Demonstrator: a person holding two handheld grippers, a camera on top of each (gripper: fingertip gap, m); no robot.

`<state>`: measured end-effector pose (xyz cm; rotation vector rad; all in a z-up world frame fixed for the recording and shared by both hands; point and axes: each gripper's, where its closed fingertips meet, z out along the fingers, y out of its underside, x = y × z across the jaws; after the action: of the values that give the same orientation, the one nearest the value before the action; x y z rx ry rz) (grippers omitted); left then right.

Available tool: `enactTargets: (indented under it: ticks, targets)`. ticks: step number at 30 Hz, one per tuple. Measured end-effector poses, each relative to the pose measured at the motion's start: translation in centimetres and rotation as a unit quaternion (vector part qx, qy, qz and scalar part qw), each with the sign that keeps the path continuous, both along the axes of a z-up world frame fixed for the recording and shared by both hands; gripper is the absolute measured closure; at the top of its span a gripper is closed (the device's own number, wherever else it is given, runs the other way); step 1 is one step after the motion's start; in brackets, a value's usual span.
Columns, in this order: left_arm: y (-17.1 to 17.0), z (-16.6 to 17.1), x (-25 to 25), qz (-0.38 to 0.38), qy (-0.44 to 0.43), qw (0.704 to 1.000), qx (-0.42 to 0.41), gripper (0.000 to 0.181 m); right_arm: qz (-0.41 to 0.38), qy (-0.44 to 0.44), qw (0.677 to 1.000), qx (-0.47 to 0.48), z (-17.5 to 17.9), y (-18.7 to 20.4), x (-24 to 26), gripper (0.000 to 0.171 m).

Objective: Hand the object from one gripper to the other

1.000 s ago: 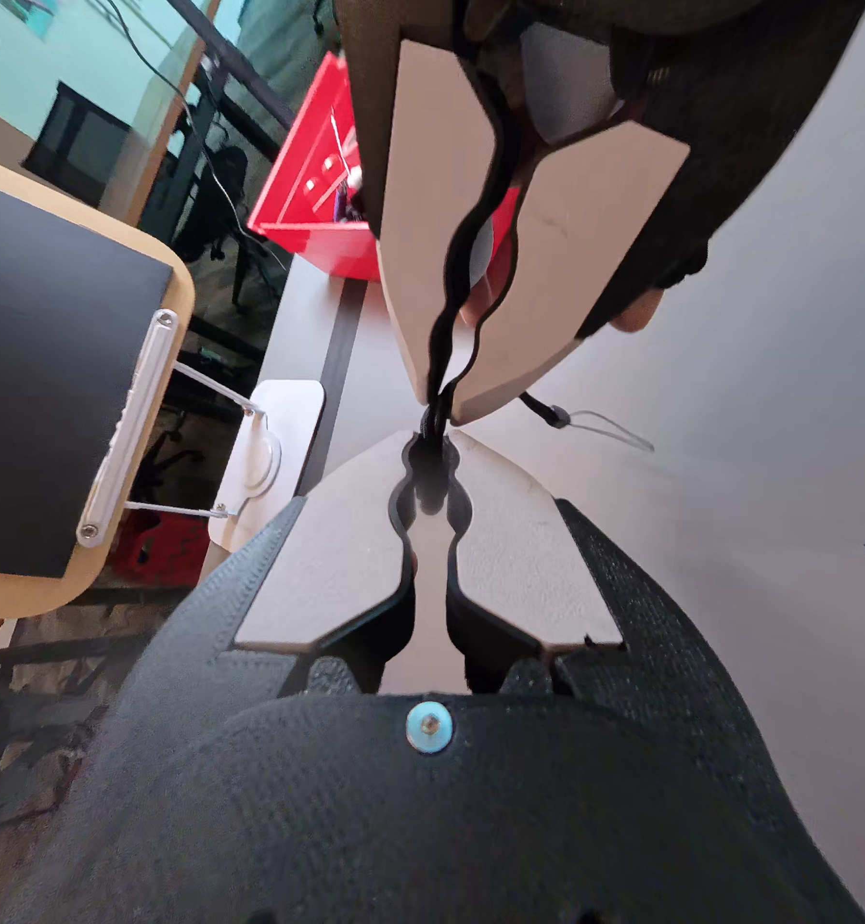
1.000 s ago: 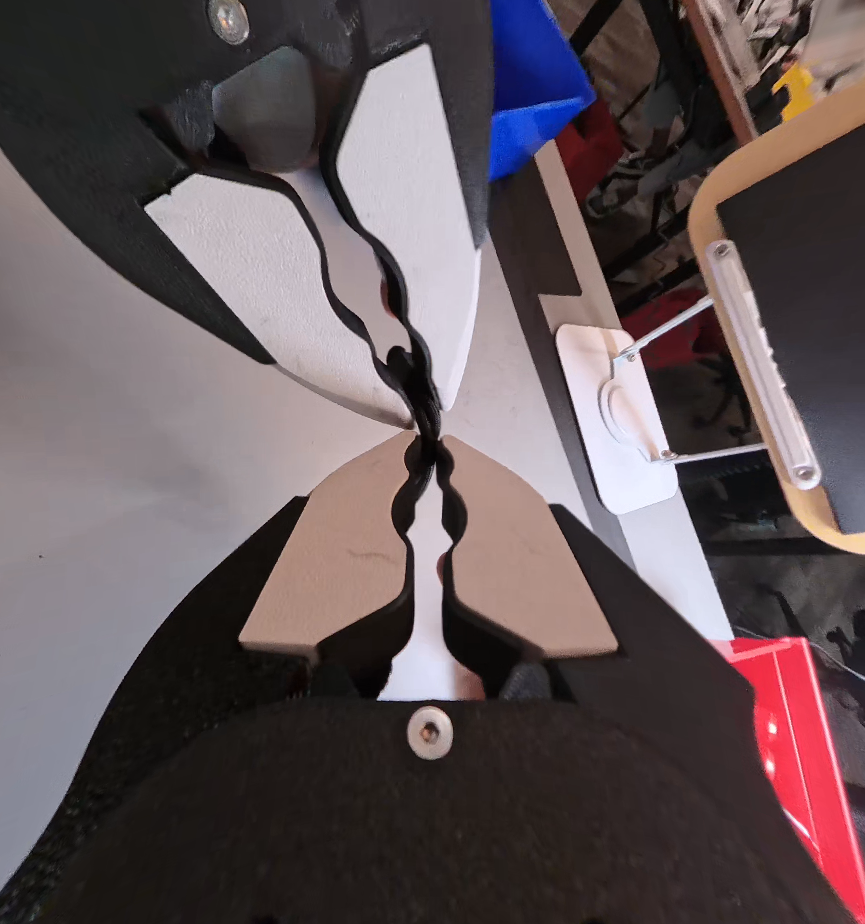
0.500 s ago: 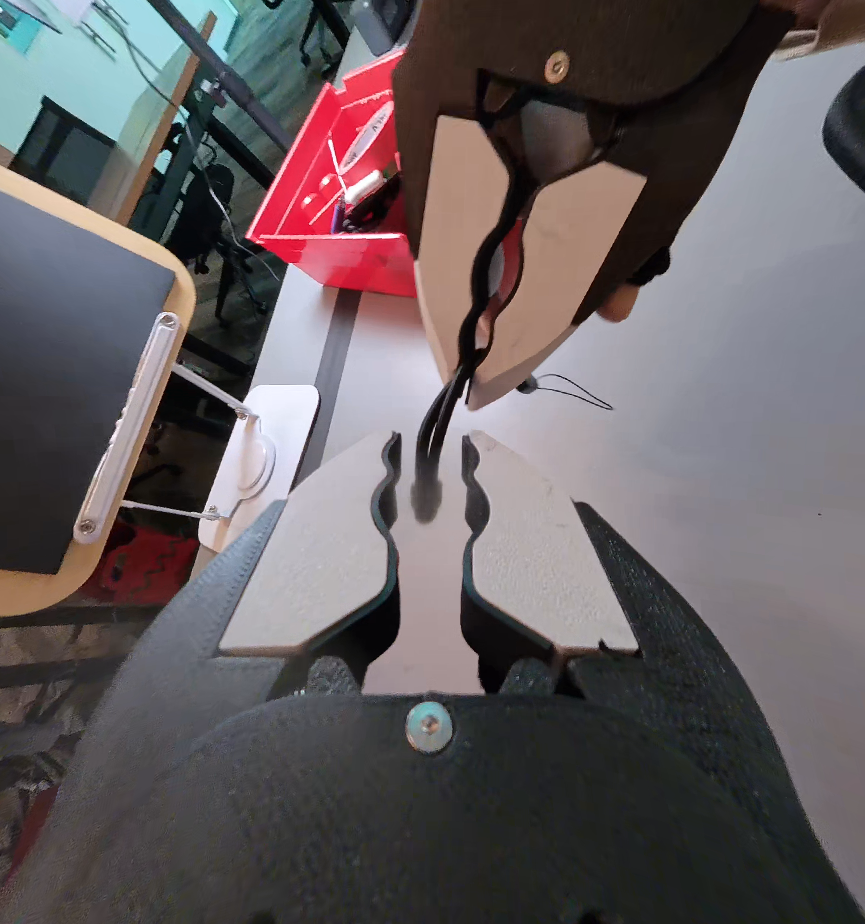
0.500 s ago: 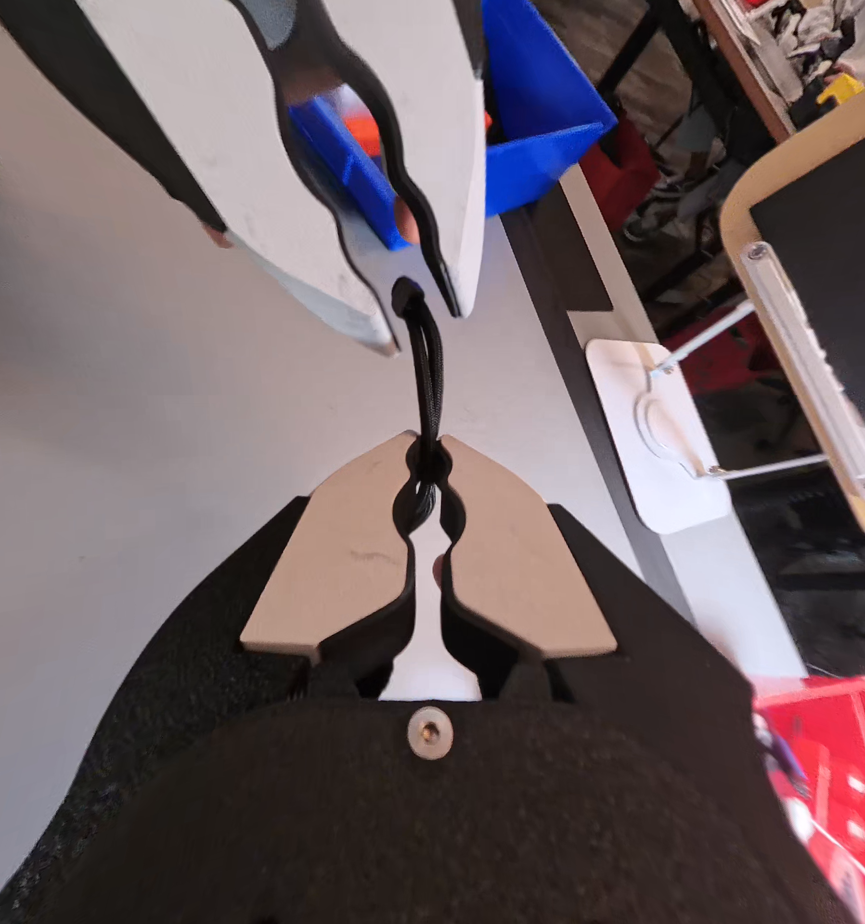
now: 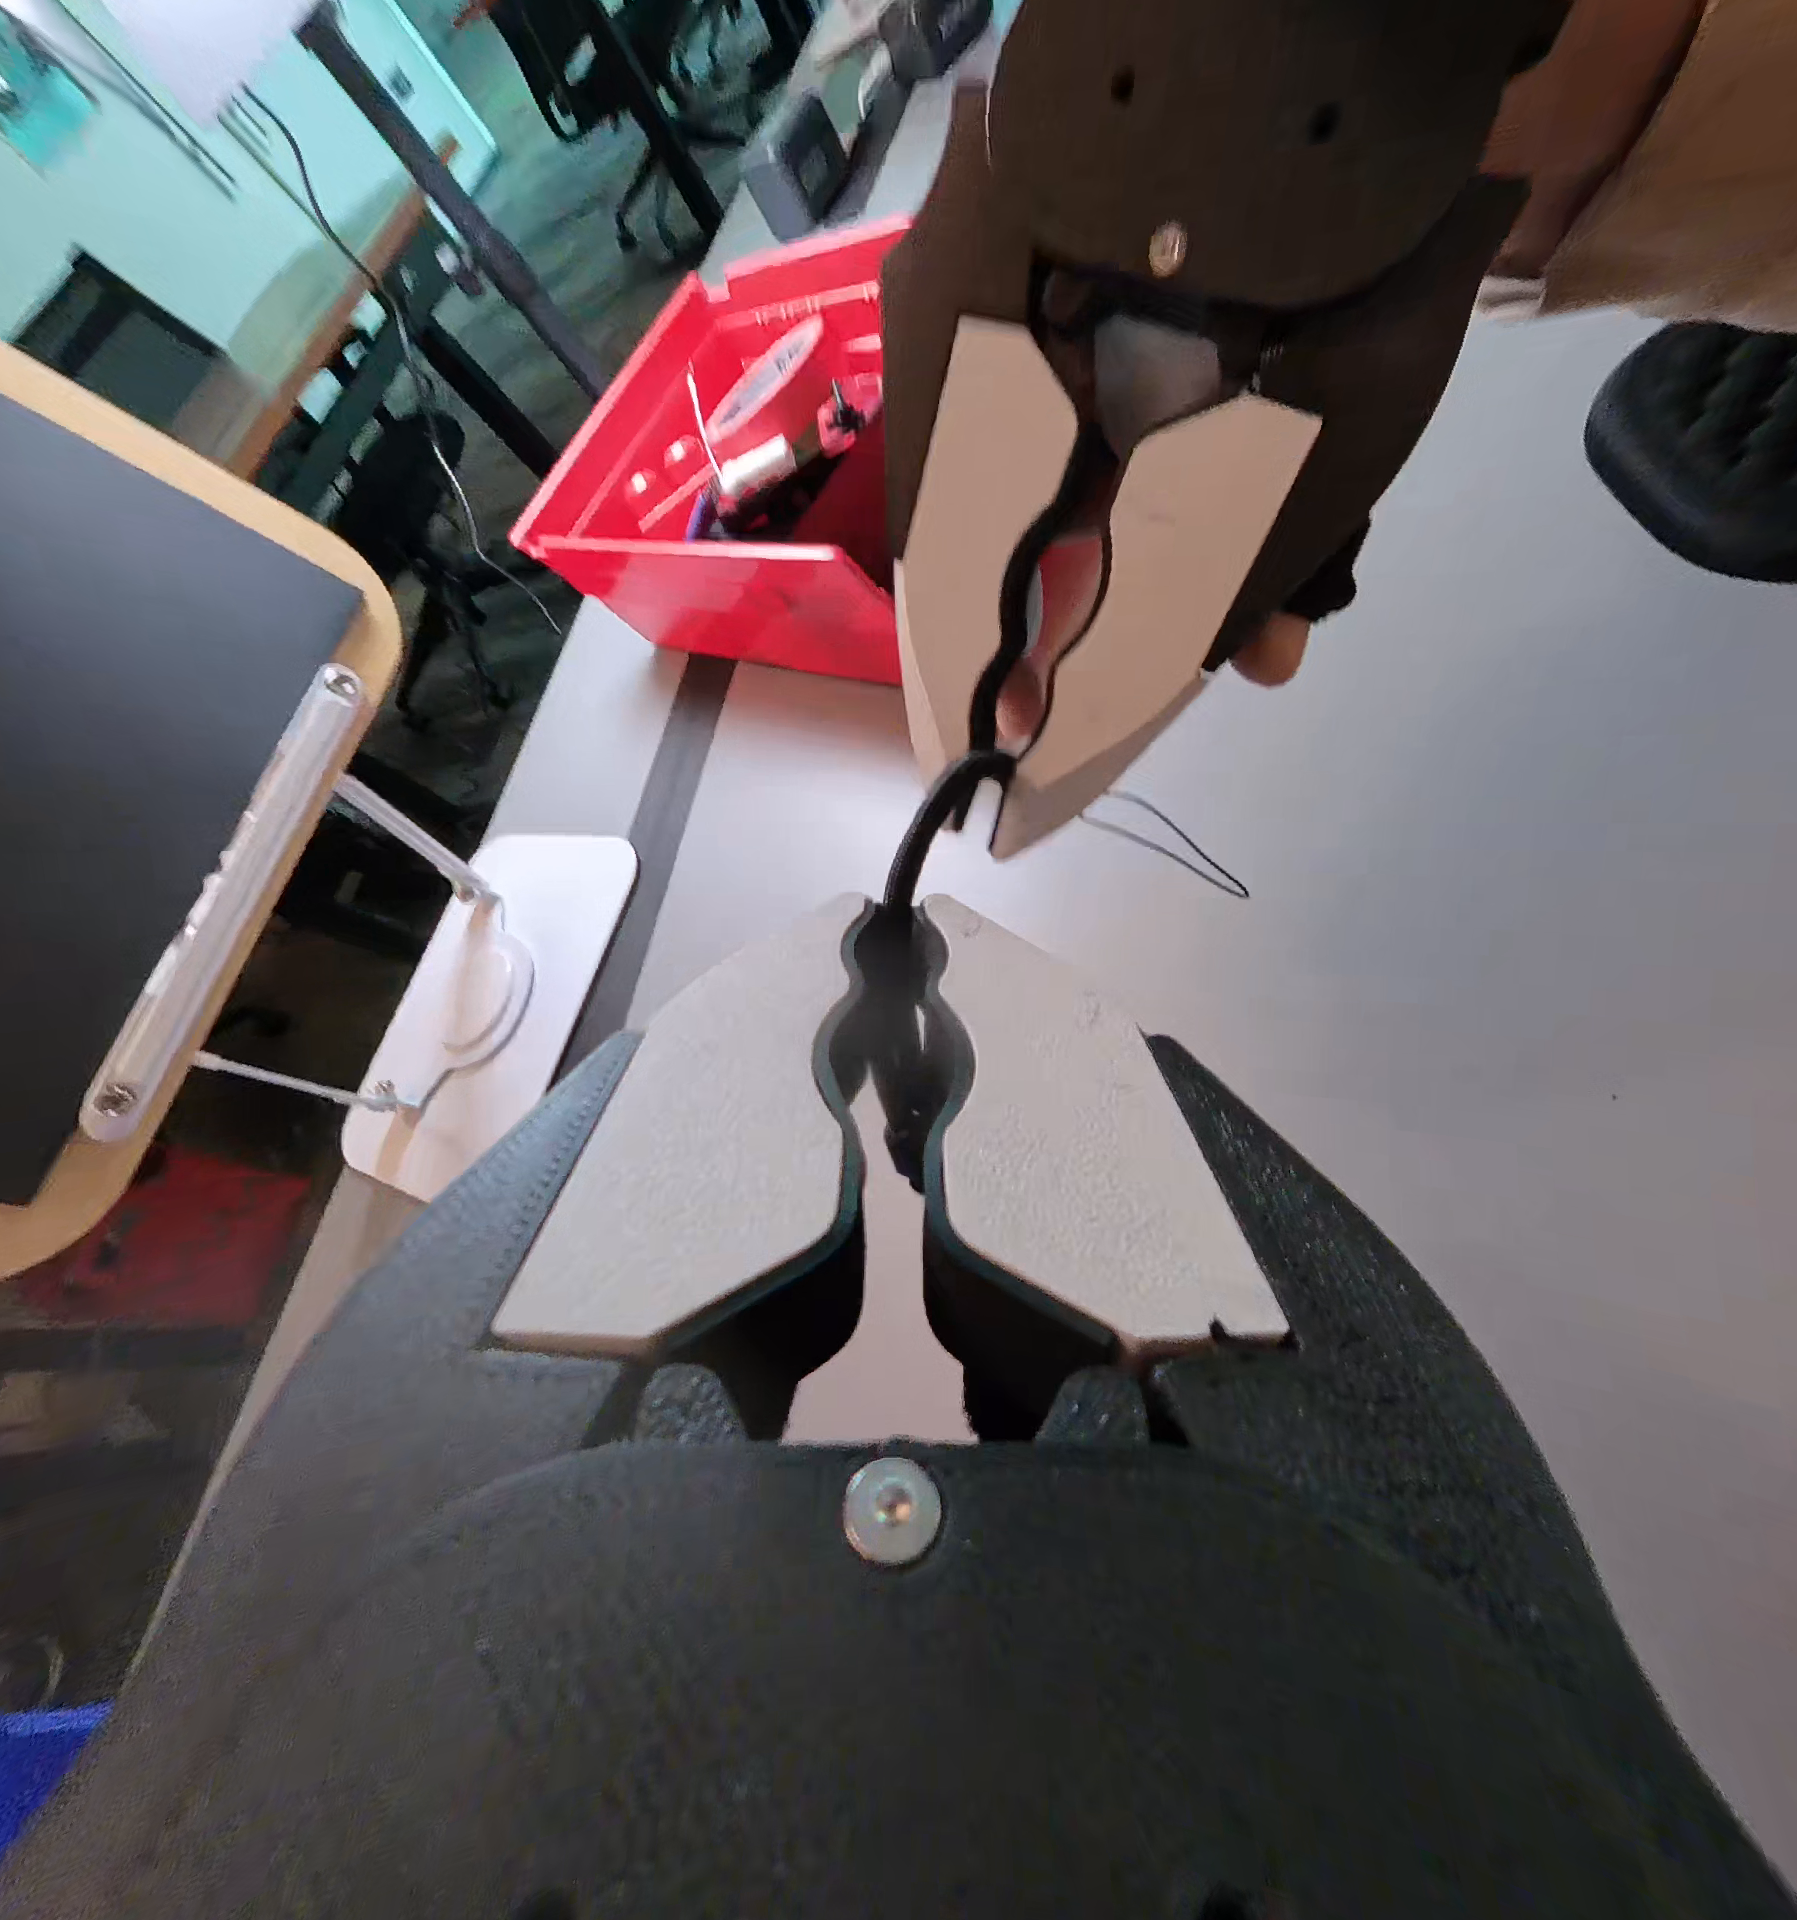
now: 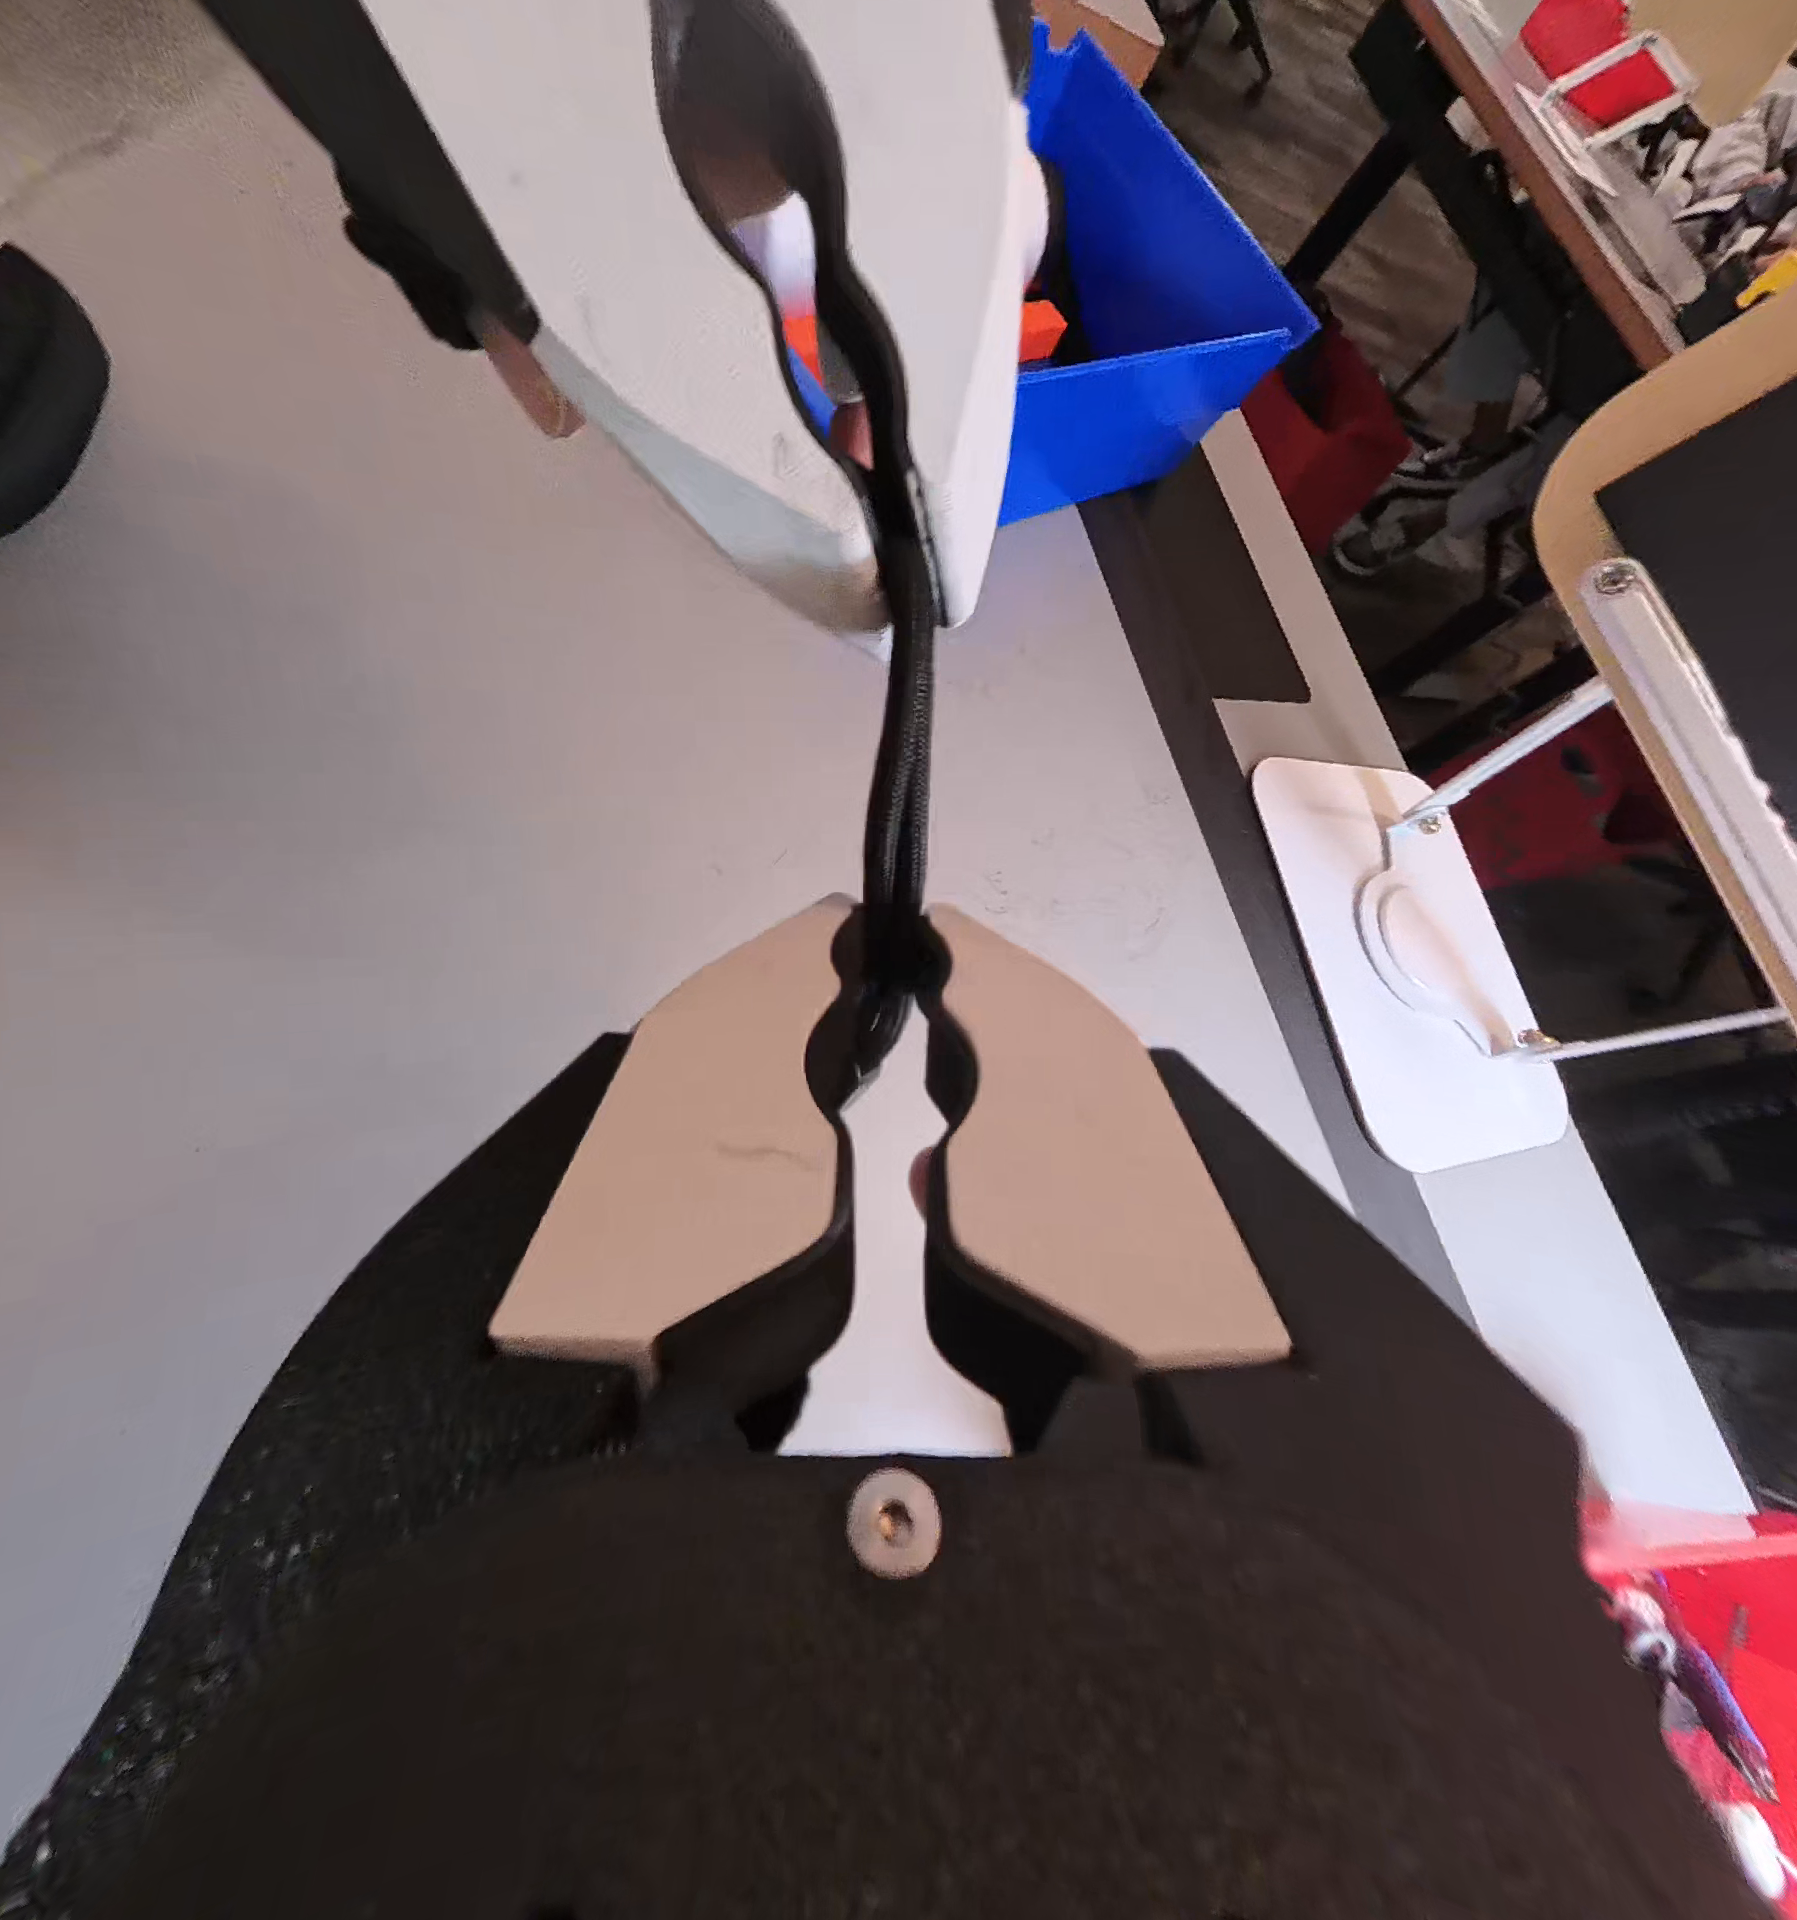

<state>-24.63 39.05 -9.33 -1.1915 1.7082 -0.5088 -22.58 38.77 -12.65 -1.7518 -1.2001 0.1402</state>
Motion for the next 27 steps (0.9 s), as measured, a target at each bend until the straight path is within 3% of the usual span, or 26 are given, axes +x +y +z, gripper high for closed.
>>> enactTargets:
  ticks: [4,6,7,11,13,16,20,22,24,27]
  targets:
    - [-0.7,-0.9,0.5,-0.005,0.022,1.000,-0.002,0.155,-0.040,-0.056,0.998,0.016,0.2,0.3,0.8,0.164]
    - [-1.4,-1.4,1.3,-0.012,0.032,0.999,0.017,0.160,-0.038,-0.097,0.994,0.028,-0.2,0.0,0.4,0.164]
    - [-1.4,-1.7,1.5,-0.007,0.039,0.999,0.030,0.173,-0.028,-0.099,0.994,0.025,-0.3,-0.3,-0.2,0.164]
    - [-1.3,-0.9,1.4,-0.012,0.016,1.000,0.006,0.177,-0.015,-0.040,0.998,0.046,2.0,-0.8,-0.6,0.163]
    - [-1.3,0.2,0.9,-0.019,-0.009,1.000,-0.016,0.177,-0.012,0.007,0.999,0.043,3.4,-0.9,0.1,0.147]
    - [-0.9,0.6,0.5,-0.019,-0.019,0.999,-0.026,0.177,-0.001,0.009,1.000,0.025,3.1,-1.1,1.0,0.128]
    - [-0.8,0.0,0.7,-0.018,-0.016,0.999,-0.031,0.177,0.038,0.036,0.999,0.015,2.7,-1.6,-0.8,0.153]
    - [-0.3,0.5,0.4,-0.007,-0.030,0.999,-0.042,0.159,0.016,0.016,0.999,0.026,2.8,-1.0,0.1,0.168]
    - [0.9,2.2,-0.3,0.019,-0.061,0.997,-0.041,0.154,-0.023,0.006,0.999,0.044,4.0,0.0,2.3,0.168]
    - [2.2,5.0,-2.1,0.047,-0.117,0.991,-0.039,0.155,-0.156,-0.057,0.985,0.056,6.4,3.9,9.7,0.168]
